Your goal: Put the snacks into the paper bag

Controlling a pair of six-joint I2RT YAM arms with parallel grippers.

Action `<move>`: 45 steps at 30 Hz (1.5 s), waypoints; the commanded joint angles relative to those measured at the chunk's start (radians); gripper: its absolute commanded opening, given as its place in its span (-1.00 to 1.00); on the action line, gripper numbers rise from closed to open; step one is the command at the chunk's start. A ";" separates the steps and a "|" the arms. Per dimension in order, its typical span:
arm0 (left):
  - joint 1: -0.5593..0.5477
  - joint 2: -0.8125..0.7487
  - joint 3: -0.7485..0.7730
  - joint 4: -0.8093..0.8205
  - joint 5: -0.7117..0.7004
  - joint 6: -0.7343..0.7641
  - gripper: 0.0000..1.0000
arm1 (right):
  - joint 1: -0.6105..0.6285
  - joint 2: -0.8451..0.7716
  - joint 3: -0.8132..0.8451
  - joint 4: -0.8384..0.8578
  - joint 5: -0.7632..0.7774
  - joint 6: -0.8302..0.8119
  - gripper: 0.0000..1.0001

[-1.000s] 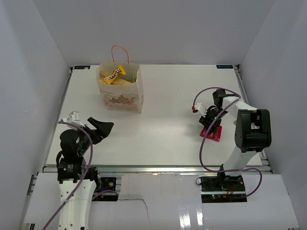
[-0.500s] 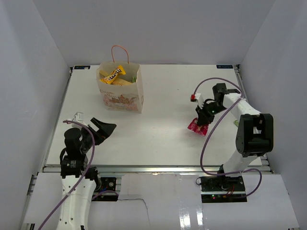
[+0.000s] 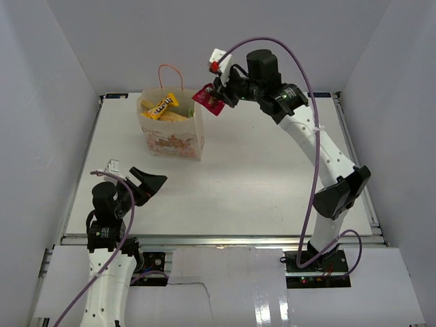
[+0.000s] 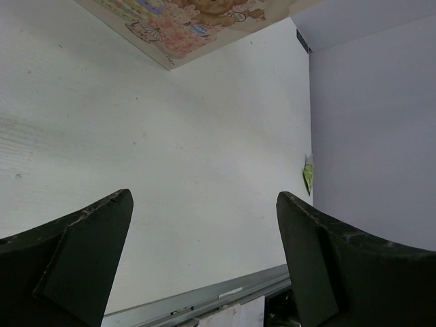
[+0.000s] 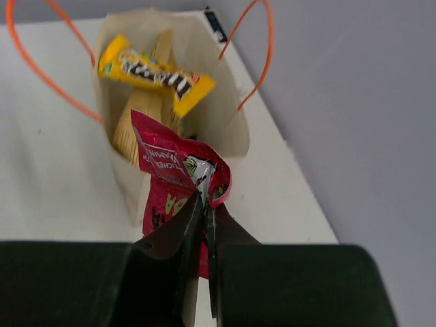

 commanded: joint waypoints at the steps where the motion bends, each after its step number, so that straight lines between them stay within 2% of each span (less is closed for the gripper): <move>1: 0.004 -0.024 0.005 0.006 0.024 -0.018 0.93 | 0.087 0.095 0.100 0.183 0.242 0.116 -0.85; 7: 0.004 -0.037 0.016 -0.008 0.032 -0.021 0.93 | 0.181 0.124 0.008 0.564 0.454 0.124 -0.85; 12: 0.004 -0.040 0.022 -0.010 0.032 -0.021 0.93 | 0.199 0.214 0.066 0.650 0.528 0.119 -0.85; 15: 0.004 -0.039 0.027 -0.010 0.029 -0.018 0.93 | 0.199 0.239 0.036 0.702 0.545 0.102 -0.82; 20: 0.004 -0.036 0.031 -0.008 0.027 -0.008 0.94 | 0.213 0.250 -0.028 0.724 0.548 0.072 -0.59; 27: 0.004 -0.036 0.021 0.012 0.032 -0.013 0.94 | 0.218 0.233 -0.078 0.742 0.551 0.043 -0.40; 31: 0.004 -0.033 0.019 0.021 0.038 -0.011 0.94 | 0.221 0.218 -0.105 0.742 0.549 0.027 -0.14; 37: 0.004 -0.033 0.028 0.023 0.047 -0.001 0.94 | 0.219 0.155 -0.105 0.712 0.531 0.032 0.00; 42: 0.004 -0.048 0.036 0.012 0.055 0.008 0.94 | 0.152 0.018 -0.166 0.520 0.367 0.125 0.01; 45: 0.004 -0.056 0.039 0.010 0.057 0.013 0.94 | 0.088 -0.123 -0.329 0.427 0.240 0.119 0.04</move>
